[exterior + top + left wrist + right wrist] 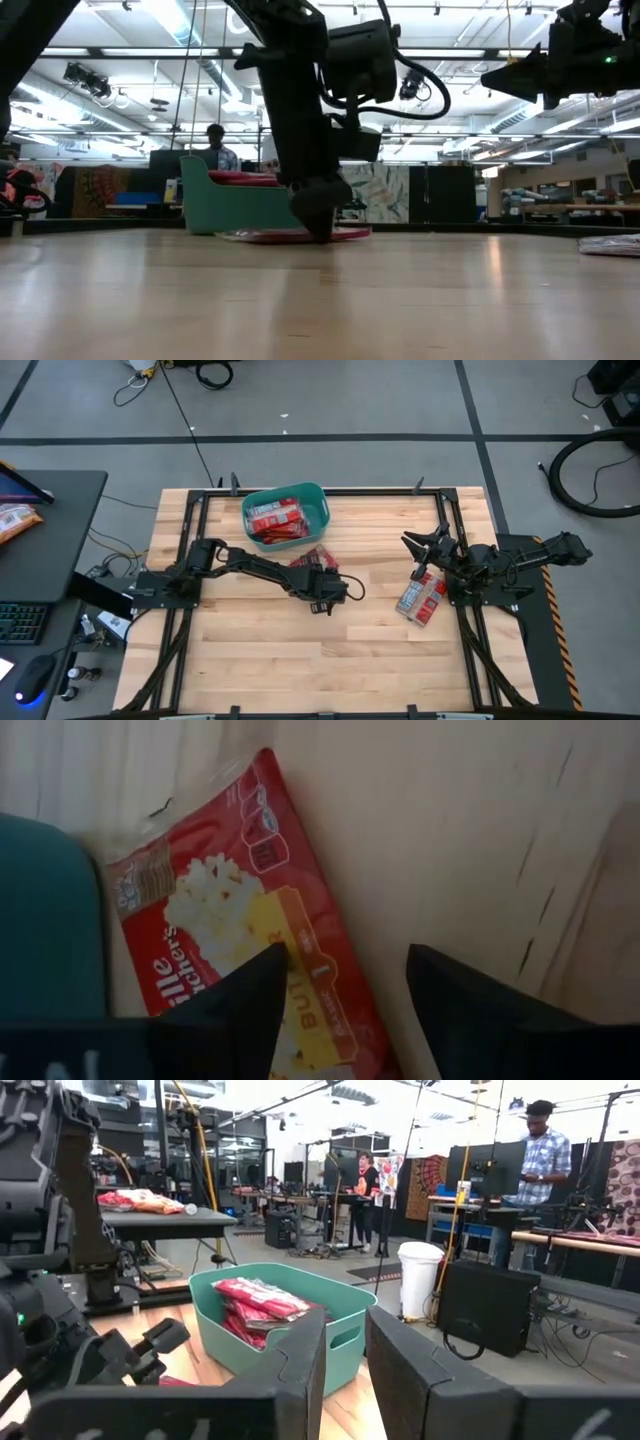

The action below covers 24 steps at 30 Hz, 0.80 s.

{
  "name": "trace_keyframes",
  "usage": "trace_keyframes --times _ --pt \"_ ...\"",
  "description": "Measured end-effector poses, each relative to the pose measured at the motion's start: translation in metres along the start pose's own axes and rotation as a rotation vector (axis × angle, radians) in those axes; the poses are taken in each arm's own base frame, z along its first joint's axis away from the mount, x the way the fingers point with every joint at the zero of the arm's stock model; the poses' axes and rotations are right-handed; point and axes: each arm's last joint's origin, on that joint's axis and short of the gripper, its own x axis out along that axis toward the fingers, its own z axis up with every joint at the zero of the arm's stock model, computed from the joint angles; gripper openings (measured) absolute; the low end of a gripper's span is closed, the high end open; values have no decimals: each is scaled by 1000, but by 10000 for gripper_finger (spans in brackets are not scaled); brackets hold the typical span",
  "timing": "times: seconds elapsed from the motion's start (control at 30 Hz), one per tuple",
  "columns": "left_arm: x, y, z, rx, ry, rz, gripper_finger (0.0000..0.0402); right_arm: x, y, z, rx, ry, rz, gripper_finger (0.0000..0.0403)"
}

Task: Sort popcorn bags into baskets
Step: Stack the popcorn bag into the green bin

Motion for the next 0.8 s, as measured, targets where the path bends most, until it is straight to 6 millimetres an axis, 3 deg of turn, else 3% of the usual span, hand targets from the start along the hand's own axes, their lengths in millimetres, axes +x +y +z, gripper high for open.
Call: trace_keyframes --times 0.2,0.43,0.6,0.8 --pt "4 -1 -9 45 91 -14 153 0 0 0 2 -3 2 80" --pt "-2 4 -21 107 192 12 19 0 0 0 2 -3 2 80" --pt "-24 5 -22 149 148 34 9 0 0 0 2 -3 2 80" --pt "-60 22 -17 108 61 29 4 0 0 0 2 -3 2 80"
